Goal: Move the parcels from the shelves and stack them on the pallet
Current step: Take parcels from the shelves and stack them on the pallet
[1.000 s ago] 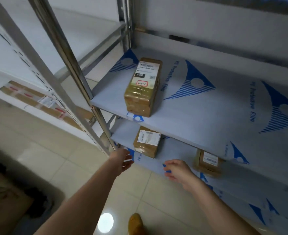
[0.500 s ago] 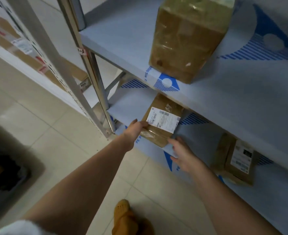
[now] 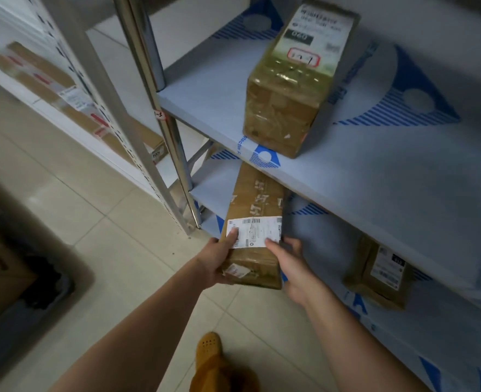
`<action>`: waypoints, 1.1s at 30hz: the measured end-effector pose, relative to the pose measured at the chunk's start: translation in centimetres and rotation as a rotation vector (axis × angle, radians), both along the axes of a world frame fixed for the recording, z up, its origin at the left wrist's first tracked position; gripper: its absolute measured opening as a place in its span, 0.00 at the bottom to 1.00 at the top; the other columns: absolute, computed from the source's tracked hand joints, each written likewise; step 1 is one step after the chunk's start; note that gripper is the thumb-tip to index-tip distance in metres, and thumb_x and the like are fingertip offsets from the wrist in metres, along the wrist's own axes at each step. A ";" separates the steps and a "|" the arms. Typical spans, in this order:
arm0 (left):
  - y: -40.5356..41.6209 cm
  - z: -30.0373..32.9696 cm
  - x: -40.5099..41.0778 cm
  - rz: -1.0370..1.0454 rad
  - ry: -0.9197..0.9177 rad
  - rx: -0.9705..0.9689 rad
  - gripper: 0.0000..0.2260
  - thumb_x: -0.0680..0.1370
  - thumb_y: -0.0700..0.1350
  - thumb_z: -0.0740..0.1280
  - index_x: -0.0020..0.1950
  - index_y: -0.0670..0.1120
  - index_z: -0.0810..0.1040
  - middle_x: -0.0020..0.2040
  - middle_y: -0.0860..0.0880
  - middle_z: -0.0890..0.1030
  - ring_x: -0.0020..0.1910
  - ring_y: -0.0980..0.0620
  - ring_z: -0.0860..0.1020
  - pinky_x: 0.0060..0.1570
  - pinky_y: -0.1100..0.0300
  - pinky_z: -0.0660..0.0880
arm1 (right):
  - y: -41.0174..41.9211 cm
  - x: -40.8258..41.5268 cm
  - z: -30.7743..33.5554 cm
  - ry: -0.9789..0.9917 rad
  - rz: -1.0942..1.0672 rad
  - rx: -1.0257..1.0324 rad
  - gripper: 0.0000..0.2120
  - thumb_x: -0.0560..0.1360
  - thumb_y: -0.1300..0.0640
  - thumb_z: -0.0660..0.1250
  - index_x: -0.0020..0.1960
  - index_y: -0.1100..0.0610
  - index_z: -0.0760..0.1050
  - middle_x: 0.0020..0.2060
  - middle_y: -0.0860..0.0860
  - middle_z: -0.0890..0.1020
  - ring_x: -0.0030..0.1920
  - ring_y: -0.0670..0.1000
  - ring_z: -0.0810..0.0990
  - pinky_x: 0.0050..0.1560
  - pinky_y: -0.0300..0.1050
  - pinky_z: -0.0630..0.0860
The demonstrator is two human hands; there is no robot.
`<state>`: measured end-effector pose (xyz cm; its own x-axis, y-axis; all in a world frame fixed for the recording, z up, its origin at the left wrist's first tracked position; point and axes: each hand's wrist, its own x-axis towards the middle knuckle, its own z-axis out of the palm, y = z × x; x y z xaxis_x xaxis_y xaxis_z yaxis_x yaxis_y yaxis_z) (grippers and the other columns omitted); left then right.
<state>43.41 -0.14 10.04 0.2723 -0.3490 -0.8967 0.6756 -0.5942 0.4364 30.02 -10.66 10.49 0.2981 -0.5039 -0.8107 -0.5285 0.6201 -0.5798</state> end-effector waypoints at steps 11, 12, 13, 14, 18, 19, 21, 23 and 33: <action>8.4 8.6 -3.8 0.056 0.049 0.043 0.19 0.80 0.57 0.64 0.61 0.43 0.75 0.53 0.40 0.84 0.51 0.40 0.83 0.51 0.37 0.80 | 5.4 -3.4 9.8 0.107 0.385 0.180 0.33 0.75 0.38 0.68 0.74 0.44 0.58 0.59 0.52 0.78 0.53 0.55 0.78 0.48 0.59 0.77; 9.2 9.6 -4.2 0.050 0.040 0.049 0.19 0.80 0.57 0.64 0.62 0.43 0.74 0.53 0.40 0.84 0.51 0.40 0.83 0.52 0.37 0.79 | 6.0 -3.9 10.3 0.103 0.410 0.178 0.34 0.75 0.39 0.68 0.75 0.44 0.58 0.61 0.53 0.77 0.57 0.57 0.76 0.56 0.65 0.74; 10.2 10.6 -4.5 0.055 0.035 0.049 0.19 0.80 0.57 0.64 0.62 0.43 0.74 0.54 0.39 0.84 0.52 0.40 0.83 0.52 0.37 0.79 | 6.6 -4.3 10.9 0.095 0.421 0.183 0.35 0.74 0.39 0.69 0.75 0.45 0.58 0.64 0.54 0.75 0.63 0.61 0.74 0.63 0.71 0.67; 11.1 11.5 -4.9 0.072 0.036 0.038 0.19 0.81 0.56 0.63 0.62 0.43 0.74 0.54 0.39 0.83 0.52 0.40 0.83 0.52 0.37 0.79 | 7.2 -4.8 11.5 0.080 0.417 0.192 0.37 0.73 0.39 0.70 0.75 0.44 0.57 0.65 0.54 0.74 0.67 0.64 0.70 0.66 0.74 0.61; 15.3 15.1 -6.9 0.197 0.067 -0.041 0.17 0.83 0.54 0.61 0.62 0.42 0.74 0.54 0.38 0.83 0.52 0.40 0.82 0.52 0.39 0.80 | 10.1 -5.5 14.3 -0.025 0.422 0.201 0.34 0.70 0.36 0.72 0.67 0.38 0.56 0.52 0.48 0.75 0.68 0.64 0.69 0.67 0.78 0.51; 16.4 15.7 -7.3 0.220 0.066 -0.052 0.17 0.83 0.53 0.60 0.62 0.42 0.74 0.54 0.38 0.83 0.53 0.39 0.82 0.53 0.38 0.79 | 10.8 -5.4 14.8 -0.050 0.447 0.192 0.33 0.70 0.36 0.71 0.67 0.37 0.56 0.51 0.47 0.75 0.66 0.63 0.70 0.67 0.78 0.52; 18.8 16.5 -7.6 0.276 0.047 -0.050 0.17 0.83 0.53 0.60 0.63 0.41 0.74 0.53 0.38 0.84 0.52 0.39 0.82 0.55 0.37 0.78 | 12.4 -4.9 15.8 -0.078 0.512 0.163 0.33 0.71 0.37 0.71 0.68 0.37 0.55 0.54 0.49 0.76 0.61 0.61 0.74 0.67 0.76 0.56; 21.3 17.2 -7.6 0.344 0.034 -0.047 0.18 0.83 0.52 0.60 0.64 0.40 0.73 0.54 0.37 0.83 0.53 0.38 0.82 0.57 0.35 0.76 | 14.5 -3.9 16.9 -0.099 0.584 0.116 0.36 0.71 0.37 0.71 0.71 0.37 0.53 0.60 0.52 0.76 0.59 0.59 0.75 0.67 0.72 0.63; 35.7 21.4 -5.3 0.514 -0.164 -0.069 0.20 0.80 0.60 0.63 0.65 0.48 0.75 0.57 0.43 0.83 0.54 0.41 0.83 0.62 0.42 0.76 | 27.4 0.6 21.4 -0.254 0.803 0.060 0.34 0.71 0.39 0.71 0.72 0.36 0.58 0.61 0.52 0.78 0.59 0.59 0.77 0.60 0.65 0.72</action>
